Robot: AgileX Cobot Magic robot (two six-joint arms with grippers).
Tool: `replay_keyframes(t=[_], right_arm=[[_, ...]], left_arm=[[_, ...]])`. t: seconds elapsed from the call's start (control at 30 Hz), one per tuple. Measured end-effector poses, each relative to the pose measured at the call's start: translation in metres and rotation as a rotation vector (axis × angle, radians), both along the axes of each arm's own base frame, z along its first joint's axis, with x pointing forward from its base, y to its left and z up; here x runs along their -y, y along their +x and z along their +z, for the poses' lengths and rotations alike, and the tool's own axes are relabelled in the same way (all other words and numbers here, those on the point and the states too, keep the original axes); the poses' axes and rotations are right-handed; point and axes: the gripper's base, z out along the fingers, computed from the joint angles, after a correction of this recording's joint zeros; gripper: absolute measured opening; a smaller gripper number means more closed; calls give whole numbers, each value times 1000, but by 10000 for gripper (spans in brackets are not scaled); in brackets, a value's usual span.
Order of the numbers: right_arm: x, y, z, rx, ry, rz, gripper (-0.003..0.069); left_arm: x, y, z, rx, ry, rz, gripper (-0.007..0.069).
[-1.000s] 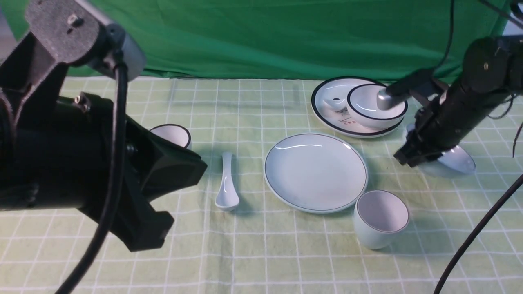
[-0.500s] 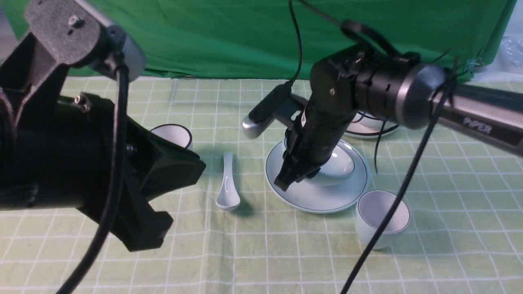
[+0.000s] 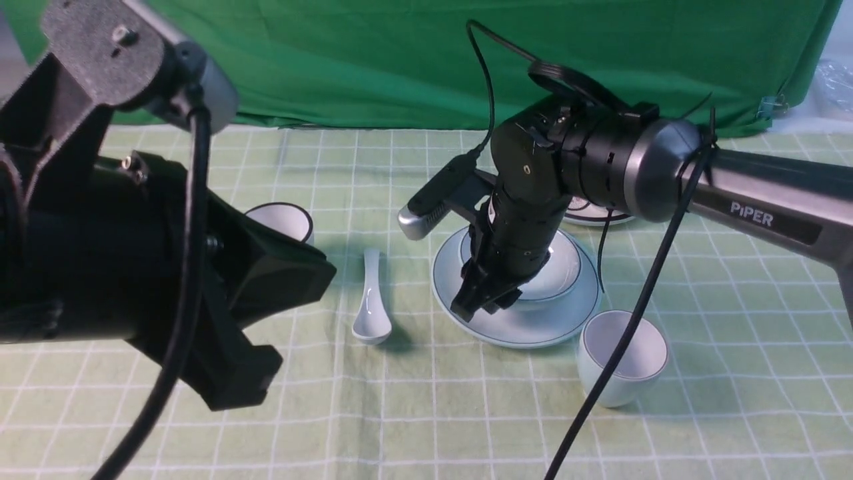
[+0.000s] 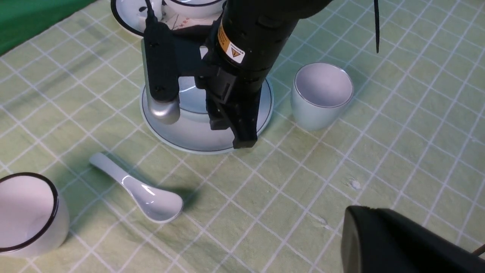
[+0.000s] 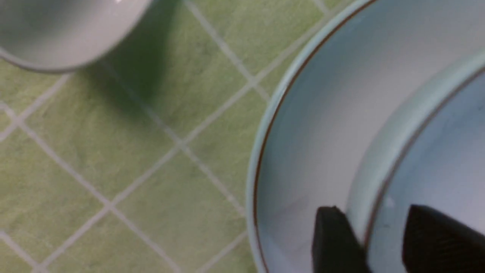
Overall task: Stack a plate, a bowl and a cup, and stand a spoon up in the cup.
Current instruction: Use the right arm to put the blue rice bowl into the blue large plate in the middle, then use the right arm to grab a blue teacup
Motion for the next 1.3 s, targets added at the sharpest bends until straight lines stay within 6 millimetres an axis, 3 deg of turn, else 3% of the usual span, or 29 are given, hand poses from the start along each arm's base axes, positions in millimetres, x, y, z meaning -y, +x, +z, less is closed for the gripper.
replay_keyframes(t=[0.03,0.07,0.13,0.2,0.3,0.37,0.43,0.57,0.7,0.87,0.97,1.03,1.1,1.17,1.3], right_arm=[[0,0,1,-3,0,-3,379],[0,-3,10,-13,-5,-12,472],[0,-6,24,-12,-3,-15,512],[0,-12,42,-6,5,-13,517],[9,-35,81,-35,-13,-19,483],[22,-55,96,-60,-31,-30,457],[36,-73,97,-83,-45,-46,447],[65,-96,68,-161,-93,-91,474],[73,-94,46,-144,-68,-126,512],[72,-76,20,-96,-15,-162,519],[71,-71,10,-100,-16,-167,474],[70,-70,3,-118,-22,-168,367],[68,-72,3,-138,-4,-157,197],[68,-73,4,-149,1,-138,97],[68,-76,22,-163,7,-130,88]], left_arm=[[0,0,0,0,0,0,21],[0,0,0,0,0,0,21],[0,0,0,0,0,0,21],[0,0,0,0,0,0,21],[-1,-1,1,4,-3,0,21],[-2,-3,3,13,-9,0,21],[-4,-6,5,23,-16,0,21],[-5,-8,7,30,-21,0,21],[-5,-8,7,30,-21,-1,21],[-5,-8,7,31,-19,-1,21],[-5,-8,7,31,-19,-1,21],[-6,-8,7,32,-18,0,21],[-6,-8,7,32,-18,0,21],[-6,-8,7,32,-18,0,21],[-6,-8,7,33,-18,-1,21]])
